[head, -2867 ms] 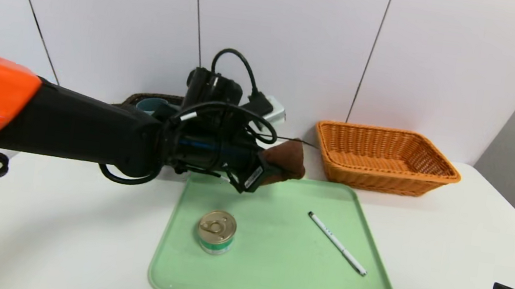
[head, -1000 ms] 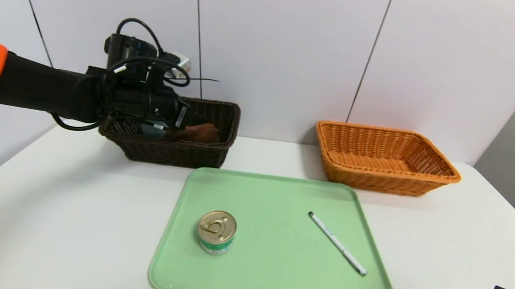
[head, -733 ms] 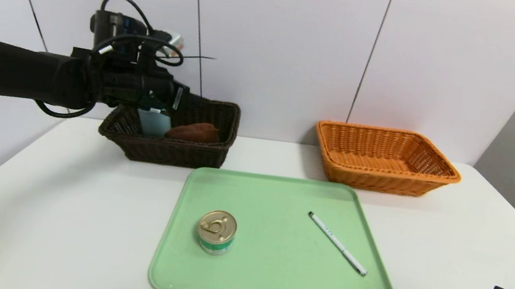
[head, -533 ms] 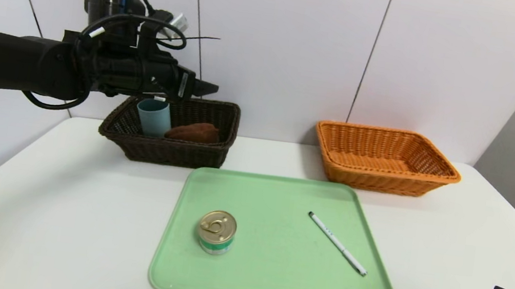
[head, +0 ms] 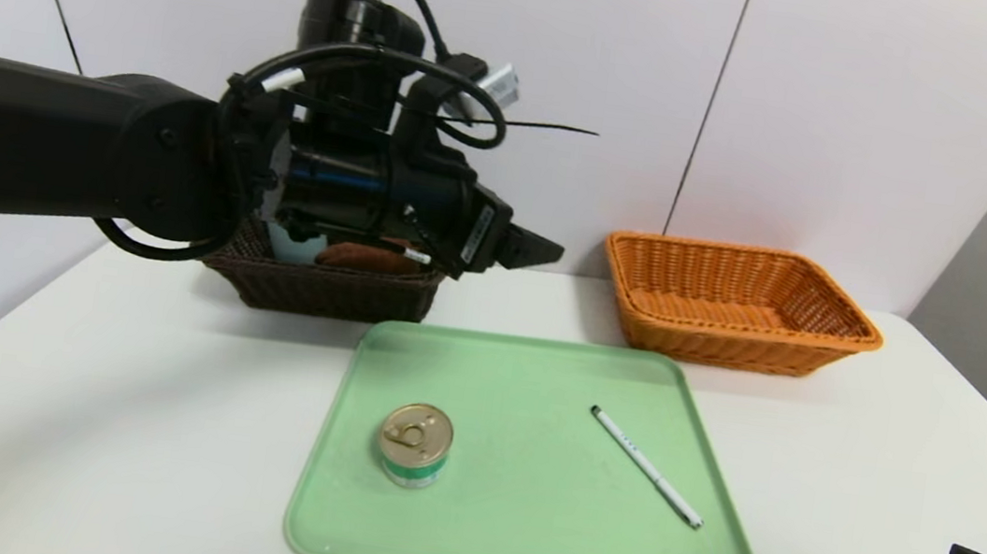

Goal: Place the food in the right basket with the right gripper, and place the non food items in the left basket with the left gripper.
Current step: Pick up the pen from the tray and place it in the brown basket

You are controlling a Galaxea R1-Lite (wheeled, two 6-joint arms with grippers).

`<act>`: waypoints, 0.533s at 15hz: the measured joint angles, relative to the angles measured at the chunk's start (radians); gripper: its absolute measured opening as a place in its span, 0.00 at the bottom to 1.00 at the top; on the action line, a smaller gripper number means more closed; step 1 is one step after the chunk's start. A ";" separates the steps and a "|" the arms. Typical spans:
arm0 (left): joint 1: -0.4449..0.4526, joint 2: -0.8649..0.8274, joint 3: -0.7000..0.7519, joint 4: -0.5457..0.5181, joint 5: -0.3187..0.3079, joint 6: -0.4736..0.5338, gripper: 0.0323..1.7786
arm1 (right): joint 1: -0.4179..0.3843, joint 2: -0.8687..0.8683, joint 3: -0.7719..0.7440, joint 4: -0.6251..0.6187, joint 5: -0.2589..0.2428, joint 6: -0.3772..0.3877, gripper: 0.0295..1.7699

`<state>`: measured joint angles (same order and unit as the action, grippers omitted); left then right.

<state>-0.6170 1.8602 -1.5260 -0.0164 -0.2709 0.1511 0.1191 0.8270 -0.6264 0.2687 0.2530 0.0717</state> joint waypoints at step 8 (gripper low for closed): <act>-0.161 0.137 -0.077 0.160 -0.035 0.105 0.95 | 0.000 -0.002 0.005 0.001 0.000 -0.001 0.96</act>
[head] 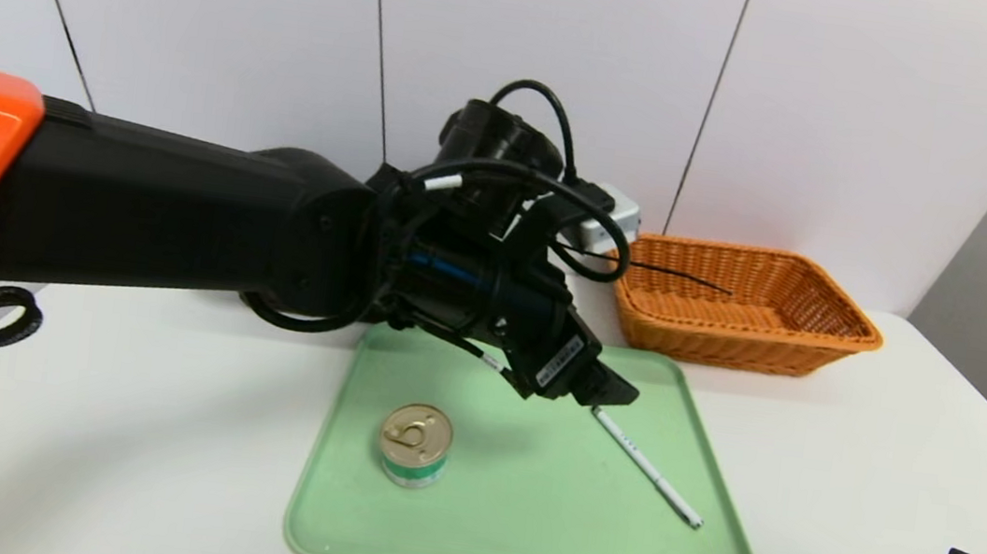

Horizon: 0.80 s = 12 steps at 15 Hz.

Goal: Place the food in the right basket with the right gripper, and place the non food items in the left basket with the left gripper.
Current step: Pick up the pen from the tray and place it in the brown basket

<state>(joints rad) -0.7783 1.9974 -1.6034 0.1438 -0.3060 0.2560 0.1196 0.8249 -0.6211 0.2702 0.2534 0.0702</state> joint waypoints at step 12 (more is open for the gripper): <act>-0.040 0.255 -0.334 0.268 -0.201 0.275 0.95 | 0.000 -0.012 0.021 0.000 -0.002 0.003 0.96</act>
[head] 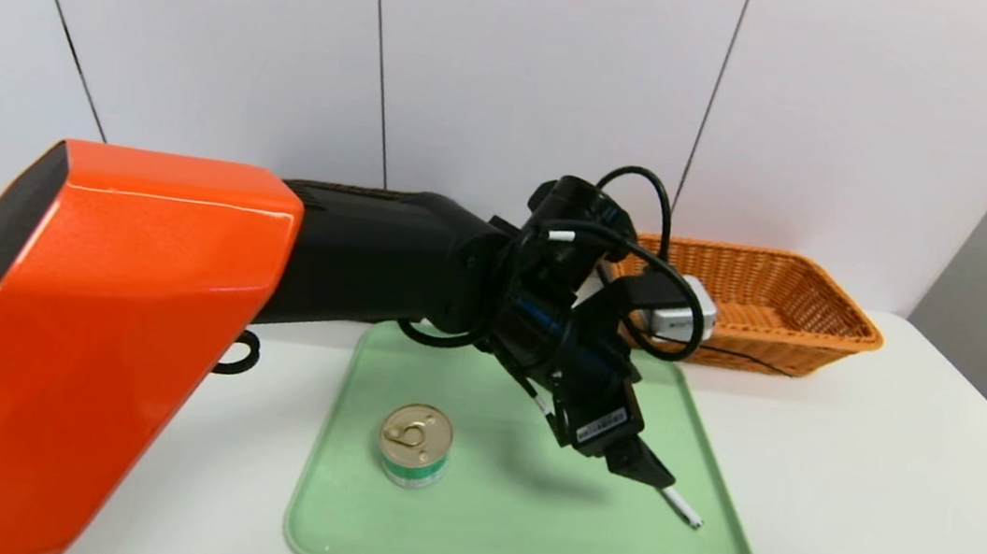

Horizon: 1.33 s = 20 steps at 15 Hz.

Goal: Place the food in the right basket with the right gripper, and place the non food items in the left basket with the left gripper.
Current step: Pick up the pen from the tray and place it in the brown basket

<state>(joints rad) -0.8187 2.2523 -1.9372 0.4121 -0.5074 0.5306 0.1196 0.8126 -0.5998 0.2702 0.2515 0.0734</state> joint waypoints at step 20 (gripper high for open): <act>0.009 0.177 -0.039 -0.052 -0.130 0.140 0.95 | 0.000 -0.011 0.042 -0.003 0.004 0.051 0.96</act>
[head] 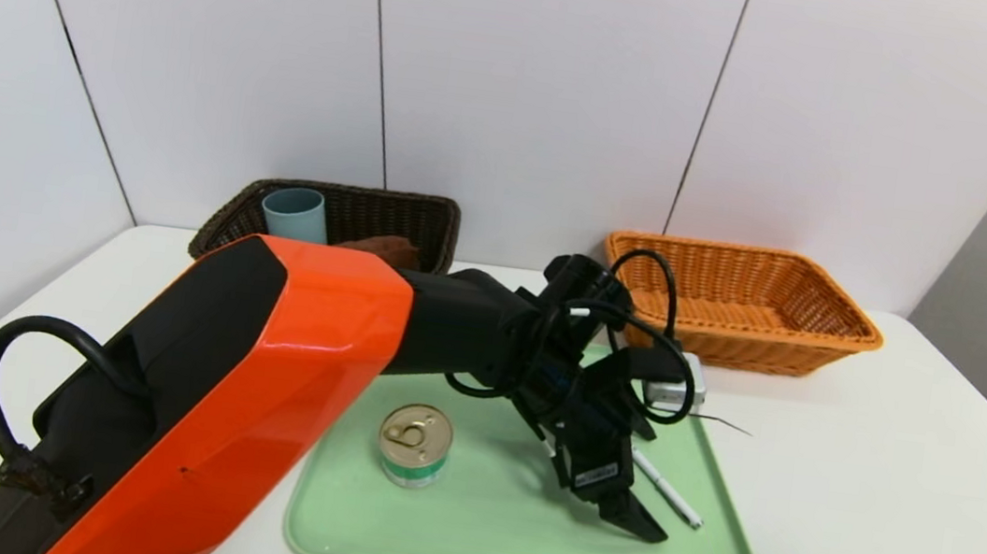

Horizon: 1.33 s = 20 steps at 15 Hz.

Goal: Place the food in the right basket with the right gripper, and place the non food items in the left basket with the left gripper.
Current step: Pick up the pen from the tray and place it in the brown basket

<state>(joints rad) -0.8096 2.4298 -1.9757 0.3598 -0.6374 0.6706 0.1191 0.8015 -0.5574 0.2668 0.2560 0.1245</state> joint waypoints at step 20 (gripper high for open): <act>0.002 0.006 0.000 -0.001 0.001 0.001 0.01 | 0.000 -0.025 0.001 0.000 0.000 0.002 0.96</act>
<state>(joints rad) -0.8077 2.4357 -1.9762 0.3591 -0.6368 0.6715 0.1191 0.7764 -0.5566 0.2670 0.2560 0.1264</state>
